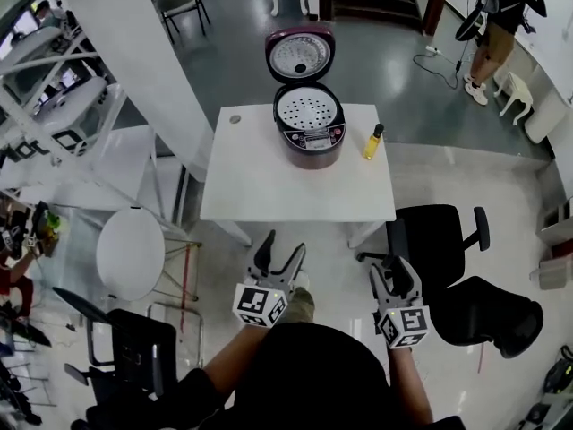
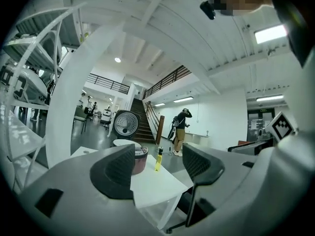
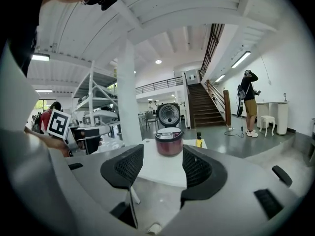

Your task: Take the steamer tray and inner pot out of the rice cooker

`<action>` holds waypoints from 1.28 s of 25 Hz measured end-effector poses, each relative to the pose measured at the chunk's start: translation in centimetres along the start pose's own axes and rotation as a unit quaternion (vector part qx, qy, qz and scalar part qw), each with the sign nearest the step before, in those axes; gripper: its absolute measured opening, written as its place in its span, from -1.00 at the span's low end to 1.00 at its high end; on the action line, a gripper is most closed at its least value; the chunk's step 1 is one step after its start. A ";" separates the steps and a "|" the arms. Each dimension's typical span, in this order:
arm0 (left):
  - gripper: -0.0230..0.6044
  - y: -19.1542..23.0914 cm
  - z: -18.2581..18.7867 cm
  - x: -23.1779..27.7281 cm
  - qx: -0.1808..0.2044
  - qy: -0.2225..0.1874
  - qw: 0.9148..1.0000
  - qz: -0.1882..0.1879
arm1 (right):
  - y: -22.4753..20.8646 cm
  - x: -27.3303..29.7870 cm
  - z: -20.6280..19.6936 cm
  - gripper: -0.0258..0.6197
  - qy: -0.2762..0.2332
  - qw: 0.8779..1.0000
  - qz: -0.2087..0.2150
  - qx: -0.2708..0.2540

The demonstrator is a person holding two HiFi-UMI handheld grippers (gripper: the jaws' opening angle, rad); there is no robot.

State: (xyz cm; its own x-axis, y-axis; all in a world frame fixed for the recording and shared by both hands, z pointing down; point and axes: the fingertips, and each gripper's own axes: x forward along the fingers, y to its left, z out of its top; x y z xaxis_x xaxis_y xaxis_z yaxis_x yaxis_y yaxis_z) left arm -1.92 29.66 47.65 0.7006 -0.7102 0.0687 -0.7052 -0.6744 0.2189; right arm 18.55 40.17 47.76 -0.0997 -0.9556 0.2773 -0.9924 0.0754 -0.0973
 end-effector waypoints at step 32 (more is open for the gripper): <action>-0.04 16.1 4.1 18.7 -0.056 0.019 0.998 0.023 | -1.4 26.6 7.2 -0.25 0.027 0.996 0.083 0.021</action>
State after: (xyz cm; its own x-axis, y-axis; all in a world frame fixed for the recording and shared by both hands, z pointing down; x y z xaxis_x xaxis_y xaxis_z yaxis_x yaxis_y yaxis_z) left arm -0.57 4.70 48.43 0.6723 -0.7309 0.1175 -0.7220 -0.6123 0.3221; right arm 17.77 12.60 48.33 -0.2675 -0.9139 0.3054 -0.9580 0.2183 -0.1859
